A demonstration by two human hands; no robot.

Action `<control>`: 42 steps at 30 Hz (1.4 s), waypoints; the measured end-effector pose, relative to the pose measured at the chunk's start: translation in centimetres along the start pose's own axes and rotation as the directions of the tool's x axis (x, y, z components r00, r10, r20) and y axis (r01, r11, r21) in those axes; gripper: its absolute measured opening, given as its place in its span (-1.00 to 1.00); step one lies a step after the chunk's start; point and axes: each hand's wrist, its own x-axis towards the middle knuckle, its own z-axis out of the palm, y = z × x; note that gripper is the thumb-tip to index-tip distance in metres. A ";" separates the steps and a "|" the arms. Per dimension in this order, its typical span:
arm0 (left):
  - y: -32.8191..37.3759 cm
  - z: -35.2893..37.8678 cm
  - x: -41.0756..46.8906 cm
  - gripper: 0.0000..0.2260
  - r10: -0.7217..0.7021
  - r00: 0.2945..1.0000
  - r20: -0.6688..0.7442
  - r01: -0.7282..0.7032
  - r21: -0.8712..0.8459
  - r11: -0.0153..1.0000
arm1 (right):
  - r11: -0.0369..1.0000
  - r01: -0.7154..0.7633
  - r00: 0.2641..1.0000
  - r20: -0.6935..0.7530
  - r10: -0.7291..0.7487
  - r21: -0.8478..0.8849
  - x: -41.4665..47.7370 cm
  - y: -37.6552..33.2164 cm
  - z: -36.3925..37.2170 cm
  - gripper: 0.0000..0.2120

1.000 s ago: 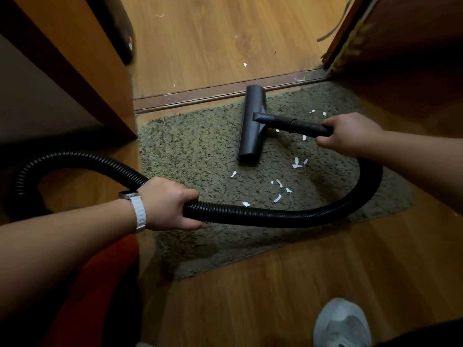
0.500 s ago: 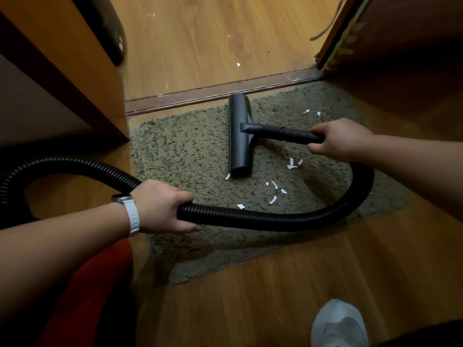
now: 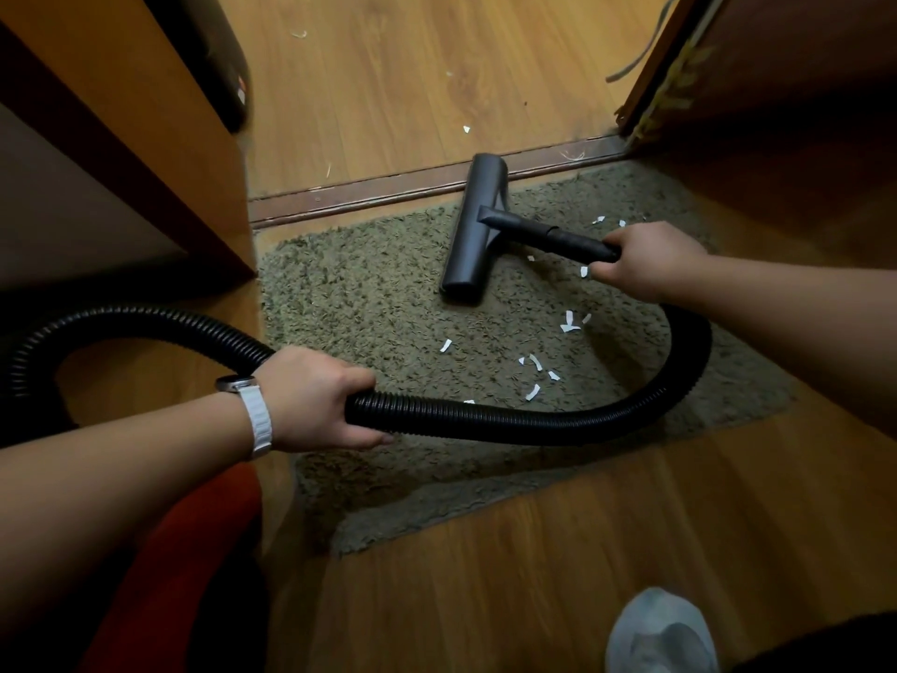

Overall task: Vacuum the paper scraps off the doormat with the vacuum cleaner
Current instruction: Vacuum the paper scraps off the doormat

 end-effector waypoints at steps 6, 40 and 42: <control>0.8 -0.3 -1.0 -0.52 0.063 0.998 0.003 -0.063 -0.010 0.998 | 0.974 0.223 0.973 0.063 -0.221 -0.031 -0.4 -3.3 0.2 -0.83; 1.8 1.0 0.7 -0.41 0.165 0.983 -0.081 -0.170 -0.059 0.984 | 0.960 0.274 0.946 0.195 -0.258 -0.059 -4.9 0.9 -0.6 -0.88; 1.9 0.9 0.8 -0.42 0.174 0.982 -0.079 -0.178 -0.047 0.983 | 0.941 0.329 0.925 0.229 -0.303 -0.084 -5.4 1.0 -0.5 -0.89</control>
